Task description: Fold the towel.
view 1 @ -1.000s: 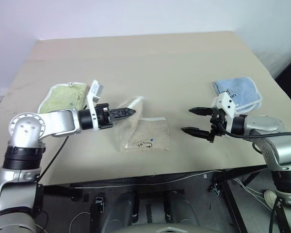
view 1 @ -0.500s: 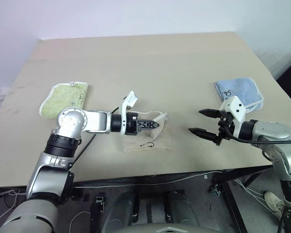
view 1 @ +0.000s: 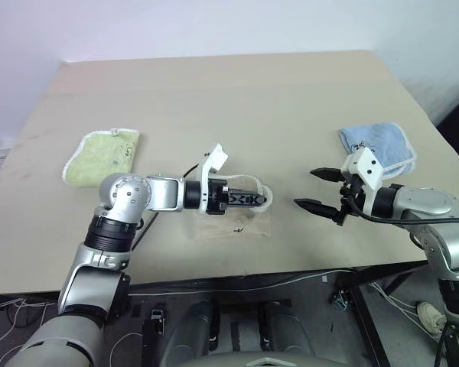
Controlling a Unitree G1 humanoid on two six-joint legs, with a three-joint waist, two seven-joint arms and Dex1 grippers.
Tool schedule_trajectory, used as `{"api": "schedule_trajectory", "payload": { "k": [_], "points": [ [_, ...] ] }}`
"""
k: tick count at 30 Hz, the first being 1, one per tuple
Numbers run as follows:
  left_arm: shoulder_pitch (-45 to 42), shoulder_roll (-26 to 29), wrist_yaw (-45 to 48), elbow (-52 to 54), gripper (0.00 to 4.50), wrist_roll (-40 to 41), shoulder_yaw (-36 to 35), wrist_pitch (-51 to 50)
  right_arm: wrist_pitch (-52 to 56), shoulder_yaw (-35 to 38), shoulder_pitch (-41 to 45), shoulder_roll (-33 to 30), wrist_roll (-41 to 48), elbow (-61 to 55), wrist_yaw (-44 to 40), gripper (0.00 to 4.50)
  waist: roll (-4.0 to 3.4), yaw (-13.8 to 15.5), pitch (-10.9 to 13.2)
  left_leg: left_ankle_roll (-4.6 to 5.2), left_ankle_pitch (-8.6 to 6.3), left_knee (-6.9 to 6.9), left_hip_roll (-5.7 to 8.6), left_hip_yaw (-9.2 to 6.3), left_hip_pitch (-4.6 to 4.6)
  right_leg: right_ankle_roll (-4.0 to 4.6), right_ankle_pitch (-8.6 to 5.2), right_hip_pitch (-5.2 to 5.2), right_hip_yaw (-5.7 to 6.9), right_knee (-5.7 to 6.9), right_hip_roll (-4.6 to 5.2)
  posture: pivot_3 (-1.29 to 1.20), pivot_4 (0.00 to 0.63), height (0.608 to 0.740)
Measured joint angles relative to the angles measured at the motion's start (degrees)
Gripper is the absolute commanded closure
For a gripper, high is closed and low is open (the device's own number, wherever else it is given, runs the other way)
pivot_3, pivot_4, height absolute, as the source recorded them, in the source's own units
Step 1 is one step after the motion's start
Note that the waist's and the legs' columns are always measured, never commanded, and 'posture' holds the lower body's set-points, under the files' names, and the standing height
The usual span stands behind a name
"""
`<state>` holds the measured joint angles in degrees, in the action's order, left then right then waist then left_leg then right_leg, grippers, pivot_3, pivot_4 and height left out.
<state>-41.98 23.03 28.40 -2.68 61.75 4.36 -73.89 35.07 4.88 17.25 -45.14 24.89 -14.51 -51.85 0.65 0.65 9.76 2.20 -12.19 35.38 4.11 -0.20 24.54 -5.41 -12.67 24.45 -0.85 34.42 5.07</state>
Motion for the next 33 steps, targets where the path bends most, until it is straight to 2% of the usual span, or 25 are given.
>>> {"api": "schedule_trajectory", "payload": {
  "k": [2, 7, 9, 10, 13, 21, 23, 27, 33],
  "points": [
    [0.0, 1.5, 1.1, 2.1, 0.02, -0.1, -1.1, 0.0, 1.1, 0.0, 1.3, 0.1, 0.8, 0.4, -0.1, 0.0, 0.0, 0.0, 0.0, 0.0, 0.0, 0.02, 0.0, 0.0, -0.01, 0.0, 0.0, 0.0, 0.0, 0.04, -0.01, 0.0, 0.15, 0.74],
    [0.8, 6.0, 2.5, 8.0, 0.02, -2.9, -3.6, 2.8, 4.3, 0.1, 3.4, 0.4, 3.2, 1.3, -0.1, 0.0, 0.0, 0.1, 0.0, 0.0, 0.0, 0.04, 0.0, 0.0, -0.01, 0.01, -0.01, -0.01, 0.0, 0.05, 0.0, 0.0, 0.15, 0.74],
    [2.9, 8.9, 4.8, 10.7, 0.0, -5.6, -3.9, 6.9, 7.1, 0.2, 4.2, 0.6, 5.4, 1.3, -0.1, 0.43, 0.0, 0.0, 0.0, 0.0, -0.01, 0.01, 0.0, 0.0, -0.01, 0.04, -0.02, 0.0, -0.01, 0.04, 0.0, 0.0, 0.15, 0.74],
    [4.3, 10.4, 6.2, 12.0, 0.18, -7.0, -4.4, 9.4, 8.6, 0.5, 4.6, 1.3, 6.8, 1.2, 0.0, 0.64, 0.0, -0.1, 0.0, -0.01, -0.01, 0.0, -0.01, 0.0, -0.01, 0.04, -0.02, 0.01, -0.01, 0.03, 0.0, 0.0, 0.15, 0.74],
    [8.7, 13.9, 9.6, 13.3, 0.91, -10.4, -6.4, 14.9, 11.9, 0.8, 6.5, 4.5, 10.9, -0.4, 1.0, 1.65, -0.01, -0.2, 0.0, -0.01, 0.0, -0.03, -0.04, 0.0, -0.03, 0.09, -0.05, 0.02, 0.0, 0.05, 0.0, 0.0, 0.15, 0.74],
    [19.2, 16.7, 17.9, 15.2, 3.69, -15.1, -8.0, 23.7, 13.9, -1.8, 9.1, 15.2, 14.3, -1.5, 6.9, 4.44, 0.02, 0.1, 0.0, 0.02, -0.03, -0.04, -0.01, 0.0, 0.0, 0.19, -0.1, 0.01, 0.0, 0.0, 0.06, 0.0, 0.15, 0.74],
    [20.6, 15.7, 19.1, 15.3, 4.44, -17.9, -7.8, 28.7, 14.1, -2.6, 10.0, 18.0, 14.5, -1.5, 8.5, 4.5, 0.0, -0.1, 0.0, 0.02, -0.03, -0.08, -0.01, 0.0, -0.01, 0.19, -0.1, 0.04, 0.0, 0.01, 0.06, 0.0, 0.15, 0.74],
    [20.8, 11.6, 19.0, 14.5, 4.48, -26.7, -4.6, 40.8, 12.6, -6.8, 11.5, 22.6, 13.2, -0.2, 10.1, 4.5, 0.0, -0.1, 0.0, 0.01, -0.03, -0.08, -0.01, 0.01, -0.02, 0.17, -0.08, 0.03, 0.01, 0.02, 0.05, 0.0, 0.15, 0.74],
    [20.6, 6.5, 22.1, 7.3, 4.48, -34.5, 0.0, 52.4, 7.7, -10.4, 11.9, 28.1, 7.2, 9.8, 13.3, 4.5, -0.01, -0.1, 0.0, 0.01, -0.02, -0.06, 0.01, 0.01, -0.03, 0.02, 0.01, 0.04, 0.02, 0.07, 0.01, 0.0, 0.15, 0.74]
  ]
}}
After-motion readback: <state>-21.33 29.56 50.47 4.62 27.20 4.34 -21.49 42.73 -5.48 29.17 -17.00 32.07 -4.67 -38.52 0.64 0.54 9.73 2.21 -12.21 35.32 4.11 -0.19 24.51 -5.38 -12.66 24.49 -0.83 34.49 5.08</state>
